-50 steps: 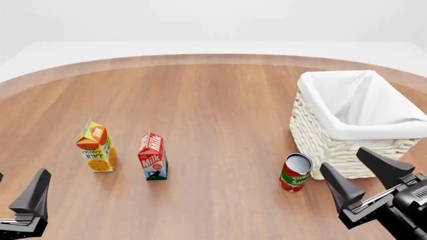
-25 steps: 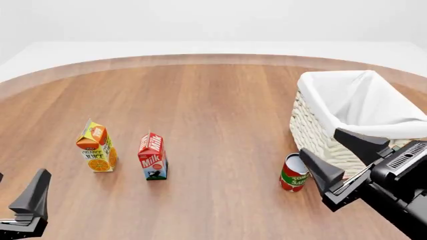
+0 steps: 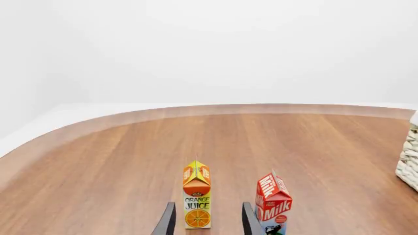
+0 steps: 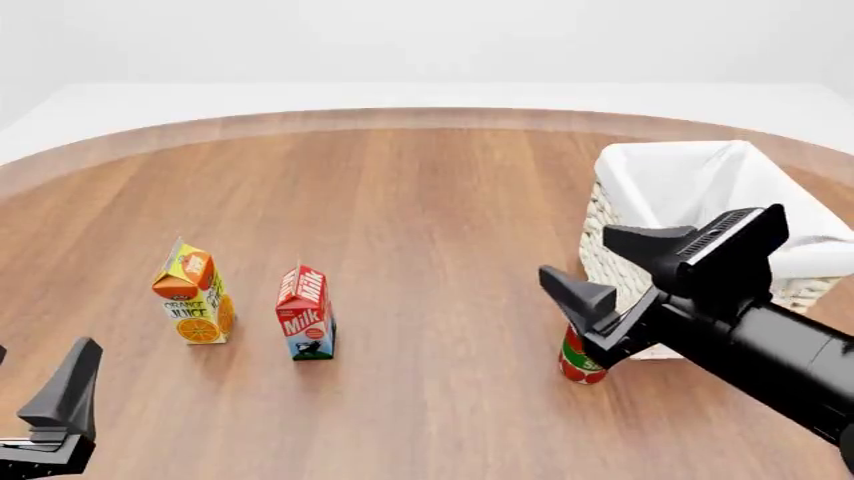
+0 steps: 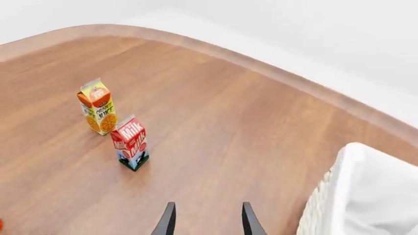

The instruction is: Pick the milk and place it in the basket.

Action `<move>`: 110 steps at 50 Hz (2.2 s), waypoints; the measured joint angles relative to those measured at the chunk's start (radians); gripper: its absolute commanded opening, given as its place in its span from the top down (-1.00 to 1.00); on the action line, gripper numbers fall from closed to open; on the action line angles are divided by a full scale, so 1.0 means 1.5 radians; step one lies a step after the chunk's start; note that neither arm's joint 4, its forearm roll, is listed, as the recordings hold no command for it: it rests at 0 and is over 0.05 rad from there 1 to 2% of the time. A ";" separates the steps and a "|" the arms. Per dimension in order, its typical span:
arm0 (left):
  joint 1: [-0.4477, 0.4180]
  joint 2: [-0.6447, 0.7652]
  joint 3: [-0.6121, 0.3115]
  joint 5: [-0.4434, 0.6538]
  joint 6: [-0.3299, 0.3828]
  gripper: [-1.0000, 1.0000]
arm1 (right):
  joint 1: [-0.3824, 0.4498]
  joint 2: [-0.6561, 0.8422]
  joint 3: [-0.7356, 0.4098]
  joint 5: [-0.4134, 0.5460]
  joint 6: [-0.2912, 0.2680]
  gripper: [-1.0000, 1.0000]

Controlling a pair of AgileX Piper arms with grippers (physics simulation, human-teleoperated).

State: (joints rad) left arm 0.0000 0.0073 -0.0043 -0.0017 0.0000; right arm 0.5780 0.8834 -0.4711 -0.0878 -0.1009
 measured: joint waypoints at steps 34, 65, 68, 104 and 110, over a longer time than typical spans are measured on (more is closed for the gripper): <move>0.000 0.000 0.000 0.000 0.000 -1.00 | 0.082 0.173 -0.226 0.112 0.108 -1.00; 0.000 0.000 0.000 0.000 0.000 -1.00 | 0.112 0.319 -0.348 0.119 0.206 -1.00; 0.000 0.000 0.000 0.000 0.000 -1.00 | 0.116 0.329 -0.356 0.118 0.219 -1.00; 0.000 0.000 0.000 0.000 0.000 -1.00 | 0.129 0.437 -0.425 0.079 0.329 -1.00; 0.000 0.000 0.000 0.000 0.000 -1.00 | 0.131 0.456 -0.438 0.076 0.344 -1.00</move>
State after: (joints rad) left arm 0.0000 0.0073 -0.0043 -0.0017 0.0000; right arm 0.7739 1.5671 -1.1278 0.0264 0.4146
